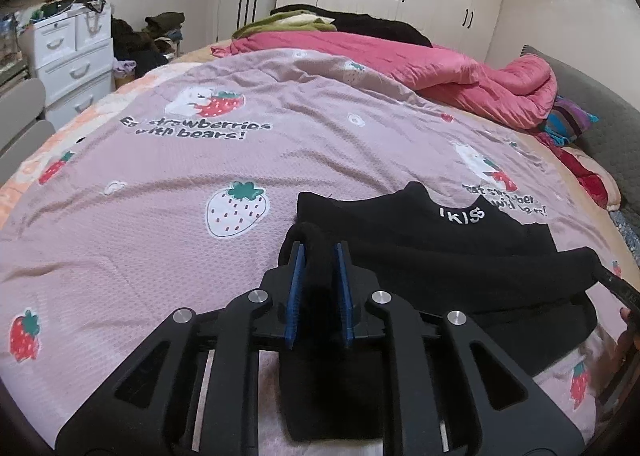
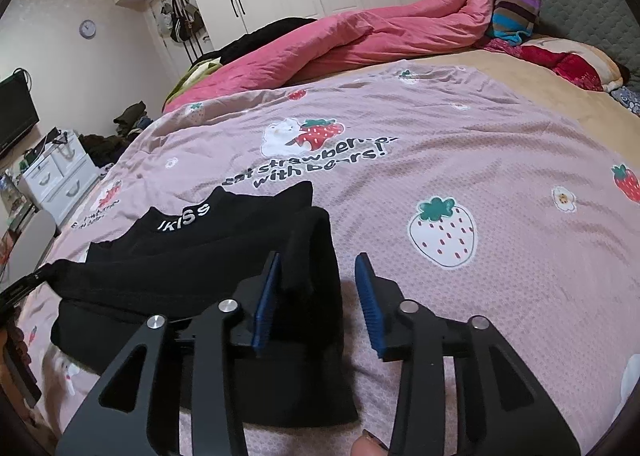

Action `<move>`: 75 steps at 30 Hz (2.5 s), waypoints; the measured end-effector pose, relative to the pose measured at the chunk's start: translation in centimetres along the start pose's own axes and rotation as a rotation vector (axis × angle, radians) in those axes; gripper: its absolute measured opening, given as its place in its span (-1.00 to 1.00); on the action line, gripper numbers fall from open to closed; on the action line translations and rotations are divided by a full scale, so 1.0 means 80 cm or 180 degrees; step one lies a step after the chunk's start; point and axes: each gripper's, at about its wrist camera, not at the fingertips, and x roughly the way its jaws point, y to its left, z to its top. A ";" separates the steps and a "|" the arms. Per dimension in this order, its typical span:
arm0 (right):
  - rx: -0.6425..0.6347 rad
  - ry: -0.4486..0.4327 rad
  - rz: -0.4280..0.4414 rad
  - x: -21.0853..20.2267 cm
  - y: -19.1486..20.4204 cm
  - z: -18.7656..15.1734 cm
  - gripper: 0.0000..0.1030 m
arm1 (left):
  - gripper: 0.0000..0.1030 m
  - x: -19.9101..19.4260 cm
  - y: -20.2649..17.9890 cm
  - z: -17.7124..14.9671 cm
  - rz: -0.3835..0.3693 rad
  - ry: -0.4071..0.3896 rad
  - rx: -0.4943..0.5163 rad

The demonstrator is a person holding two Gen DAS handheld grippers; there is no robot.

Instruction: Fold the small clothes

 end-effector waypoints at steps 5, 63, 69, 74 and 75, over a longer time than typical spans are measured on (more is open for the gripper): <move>-0.0024 -0.0050 -0.0019 -0.009 0.002 -0.002 -0.19 | -0.76 -0.020 -0.001 0.000 -0.0039 -0.0101 0.0013; -0.0927 0.0562 0.0040 0.078 0.092 -0.024 -0.41 | -0.78 0.081 -0.064 -0.030 -0.0218 0.0532 0.0615; -0.0950 0.0509 0.0009 0.083 0.095 -0.012 -0.41 | -0.77 0.087 -0.052 -0.012 -0.0155 0.0525 0.0551; -0.0910 0.0462 0.0000 0.087 0.094 -0.002 -0.41 | -0.77 0.091 -0.042 0.004 -0.0112 0.0479 0.0476; -0.0913 0.0446 -0.0005 0.088 0.094 0.000 -0.41 | -0.77 0.090 -0.041 0.008 -0.0106 0.0457 0.0472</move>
